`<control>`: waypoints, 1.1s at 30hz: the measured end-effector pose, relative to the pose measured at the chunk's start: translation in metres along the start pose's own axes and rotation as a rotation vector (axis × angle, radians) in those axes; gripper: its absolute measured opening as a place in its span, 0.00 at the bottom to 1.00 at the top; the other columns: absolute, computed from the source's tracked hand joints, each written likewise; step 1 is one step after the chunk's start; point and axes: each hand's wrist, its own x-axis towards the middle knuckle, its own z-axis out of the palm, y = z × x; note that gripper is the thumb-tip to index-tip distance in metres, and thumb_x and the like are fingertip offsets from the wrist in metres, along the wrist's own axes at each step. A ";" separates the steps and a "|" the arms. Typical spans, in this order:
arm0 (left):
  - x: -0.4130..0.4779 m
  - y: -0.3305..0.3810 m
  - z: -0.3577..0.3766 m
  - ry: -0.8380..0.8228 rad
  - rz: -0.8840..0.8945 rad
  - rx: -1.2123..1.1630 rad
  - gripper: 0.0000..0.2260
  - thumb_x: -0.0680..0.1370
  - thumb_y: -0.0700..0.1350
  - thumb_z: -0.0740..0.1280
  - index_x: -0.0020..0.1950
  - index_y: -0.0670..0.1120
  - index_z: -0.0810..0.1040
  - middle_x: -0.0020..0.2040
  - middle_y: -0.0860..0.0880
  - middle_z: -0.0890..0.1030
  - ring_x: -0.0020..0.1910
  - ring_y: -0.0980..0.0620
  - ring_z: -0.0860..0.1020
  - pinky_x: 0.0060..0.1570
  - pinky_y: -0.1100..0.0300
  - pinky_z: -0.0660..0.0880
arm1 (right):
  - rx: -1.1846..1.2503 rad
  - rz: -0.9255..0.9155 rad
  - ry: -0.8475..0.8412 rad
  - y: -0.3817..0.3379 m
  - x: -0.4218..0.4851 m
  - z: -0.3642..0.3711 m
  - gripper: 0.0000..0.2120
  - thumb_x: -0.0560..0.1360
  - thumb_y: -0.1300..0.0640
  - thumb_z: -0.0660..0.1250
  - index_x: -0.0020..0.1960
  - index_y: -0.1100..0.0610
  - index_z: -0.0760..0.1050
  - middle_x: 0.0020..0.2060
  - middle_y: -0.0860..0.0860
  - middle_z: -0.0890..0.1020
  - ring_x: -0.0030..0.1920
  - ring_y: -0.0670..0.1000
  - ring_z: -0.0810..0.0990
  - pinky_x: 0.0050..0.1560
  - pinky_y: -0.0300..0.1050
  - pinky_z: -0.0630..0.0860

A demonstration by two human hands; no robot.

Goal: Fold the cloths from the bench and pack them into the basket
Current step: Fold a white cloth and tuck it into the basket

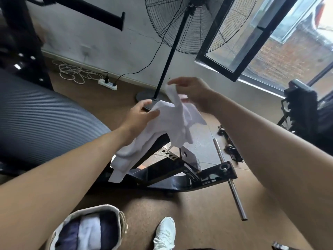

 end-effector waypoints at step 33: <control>0.047 -0.008 -0.026 0.623 -0.194 -0.619 0.04 0.78 0.39 0.69 0.44 0.46 0.77 0.45 0.43 0.82 0.49 0.41 0.84 0.50 0.45 0.83 | -0.268 -0.178 0.424 0.143 -0.040 0.053 0.12 0.66 0.57 0.83 0.46 0.57 0.84 0.44 0.49 0.82 0.42 0.50 0.81 0.48 0.52 0.83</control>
